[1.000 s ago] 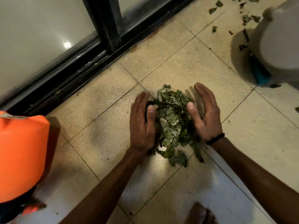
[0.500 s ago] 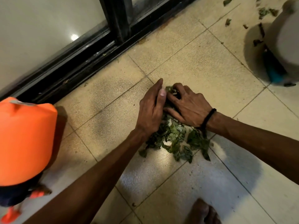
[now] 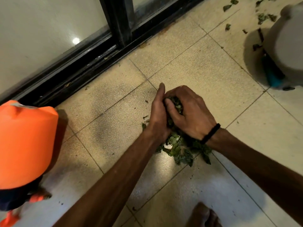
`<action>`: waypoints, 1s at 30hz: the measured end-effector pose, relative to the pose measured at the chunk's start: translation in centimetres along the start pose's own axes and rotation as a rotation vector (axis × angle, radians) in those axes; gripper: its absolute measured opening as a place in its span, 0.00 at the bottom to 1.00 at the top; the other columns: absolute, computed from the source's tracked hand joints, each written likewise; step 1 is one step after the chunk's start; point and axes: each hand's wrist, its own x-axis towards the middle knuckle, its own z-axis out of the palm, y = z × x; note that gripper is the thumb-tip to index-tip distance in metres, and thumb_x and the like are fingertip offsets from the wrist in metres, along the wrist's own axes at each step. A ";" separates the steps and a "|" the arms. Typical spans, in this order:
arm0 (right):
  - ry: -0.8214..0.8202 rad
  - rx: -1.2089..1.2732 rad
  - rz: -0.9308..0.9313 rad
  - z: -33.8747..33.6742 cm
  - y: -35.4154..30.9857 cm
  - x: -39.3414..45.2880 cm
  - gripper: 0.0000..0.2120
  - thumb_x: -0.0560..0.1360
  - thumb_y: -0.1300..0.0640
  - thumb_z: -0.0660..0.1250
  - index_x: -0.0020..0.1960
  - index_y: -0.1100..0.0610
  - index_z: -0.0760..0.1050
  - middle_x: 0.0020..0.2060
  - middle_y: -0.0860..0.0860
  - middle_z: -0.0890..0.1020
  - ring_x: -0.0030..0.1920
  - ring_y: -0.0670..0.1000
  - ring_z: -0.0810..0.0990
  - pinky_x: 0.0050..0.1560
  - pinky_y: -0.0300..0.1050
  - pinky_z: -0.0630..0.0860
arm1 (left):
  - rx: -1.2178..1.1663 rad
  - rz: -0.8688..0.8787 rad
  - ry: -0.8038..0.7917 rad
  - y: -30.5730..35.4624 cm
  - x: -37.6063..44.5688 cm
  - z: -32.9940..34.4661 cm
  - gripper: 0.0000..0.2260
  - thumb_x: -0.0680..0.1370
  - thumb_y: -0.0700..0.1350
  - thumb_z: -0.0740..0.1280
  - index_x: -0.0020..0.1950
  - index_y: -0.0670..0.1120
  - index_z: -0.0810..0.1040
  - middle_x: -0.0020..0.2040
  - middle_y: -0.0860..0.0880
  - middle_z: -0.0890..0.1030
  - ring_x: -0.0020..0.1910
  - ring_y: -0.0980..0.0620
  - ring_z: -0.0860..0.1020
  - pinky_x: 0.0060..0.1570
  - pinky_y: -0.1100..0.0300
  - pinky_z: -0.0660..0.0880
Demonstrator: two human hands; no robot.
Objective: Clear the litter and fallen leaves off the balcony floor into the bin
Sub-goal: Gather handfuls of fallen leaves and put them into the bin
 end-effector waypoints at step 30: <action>-0.064 -0.092 0.097 3.1 4.9 -10.9 0.56 0.65 0.25 0.67 0.81 0.55 0.55 0.82 0.59 0.51 0.81 0.61 0.51 0.72 0.76 0.59 | -0.509 -0.033 0.058 0.8 -3.5 -8.3 0.12 0.83 0.52 0.63 0.52 0.45 0.80 0.51 0.45 0.82 0.56 0.45 0.80 0.70 0.41 0.71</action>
